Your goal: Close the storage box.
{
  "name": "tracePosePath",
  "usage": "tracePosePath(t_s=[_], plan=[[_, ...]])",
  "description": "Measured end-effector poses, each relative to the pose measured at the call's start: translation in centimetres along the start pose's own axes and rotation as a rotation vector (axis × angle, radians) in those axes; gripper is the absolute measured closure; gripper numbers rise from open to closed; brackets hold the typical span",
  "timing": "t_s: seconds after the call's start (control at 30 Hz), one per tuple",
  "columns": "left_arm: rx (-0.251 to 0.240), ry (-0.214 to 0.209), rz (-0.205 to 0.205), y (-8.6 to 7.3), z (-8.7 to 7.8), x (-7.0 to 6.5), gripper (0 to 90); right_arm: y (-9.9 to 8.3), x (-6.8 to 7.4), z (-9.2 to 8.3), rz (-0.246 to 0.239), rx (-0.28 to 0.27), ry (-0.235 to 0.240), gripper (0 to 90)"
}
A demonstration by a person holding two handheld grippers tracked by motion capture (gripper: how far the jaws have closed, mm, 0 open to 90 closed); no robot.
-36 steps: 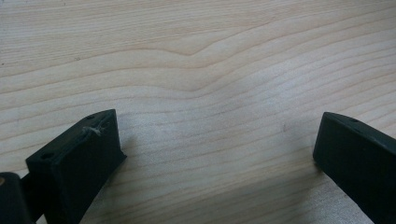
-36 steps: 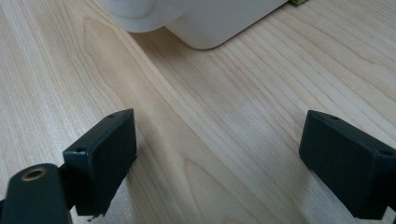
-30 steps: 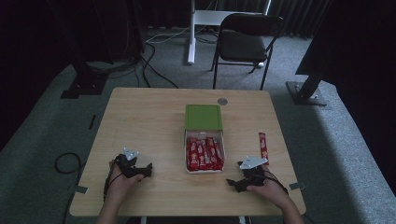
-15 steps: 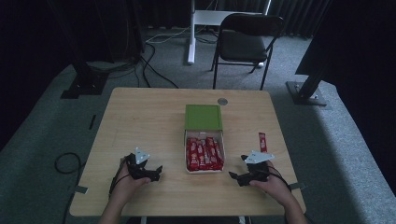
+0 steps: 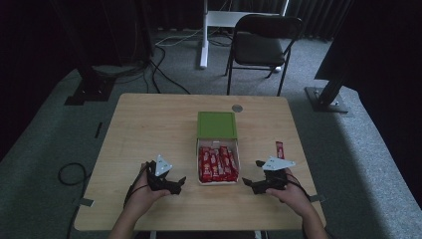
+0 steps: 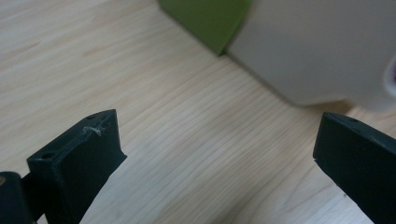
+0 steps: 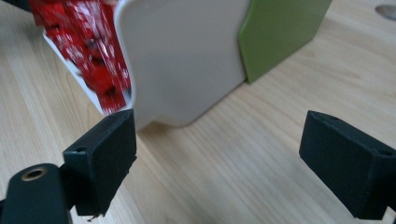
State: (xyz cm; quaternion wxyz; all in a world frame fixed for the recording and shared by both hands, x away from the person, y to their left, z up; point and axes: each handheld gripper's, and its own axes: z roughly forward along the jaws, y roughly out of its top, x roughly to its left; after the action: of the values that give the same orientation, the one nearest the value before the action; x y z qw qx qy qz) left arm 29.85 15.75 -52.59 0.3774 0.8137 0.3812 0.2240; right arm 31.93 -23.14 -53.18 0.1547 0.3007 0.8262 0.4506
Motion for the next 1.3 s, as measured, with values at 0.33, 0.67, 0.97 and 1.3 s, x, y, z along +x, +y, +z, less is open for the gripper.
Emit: tracePosePath(t_s=[0.33,0.67,0.97,1.3], plan=[[-0.029,-0.05,0.043,1.4,0.1,-1.4,1.7,1.2,0.2,-0.1,-0.005,-0.036,0.018,10.9],[-0.045,-0.081,0.081,2.3,0.3,-1.9,1.7,1.8,0.2,0.2,-0.012,-0.046,0.017,10.9],[-0.08,-0.078,0.064,3.1,0.8,-1.9,1.7,2.1,0.1,0.4,-0.001,-0.057,0.011,10.9],[-0.085,-0.08,0.056,3.5,1.2,-1.7,1.7,2.1,0.0,0.6,-0.008,-0.061,0.015,10.9]])
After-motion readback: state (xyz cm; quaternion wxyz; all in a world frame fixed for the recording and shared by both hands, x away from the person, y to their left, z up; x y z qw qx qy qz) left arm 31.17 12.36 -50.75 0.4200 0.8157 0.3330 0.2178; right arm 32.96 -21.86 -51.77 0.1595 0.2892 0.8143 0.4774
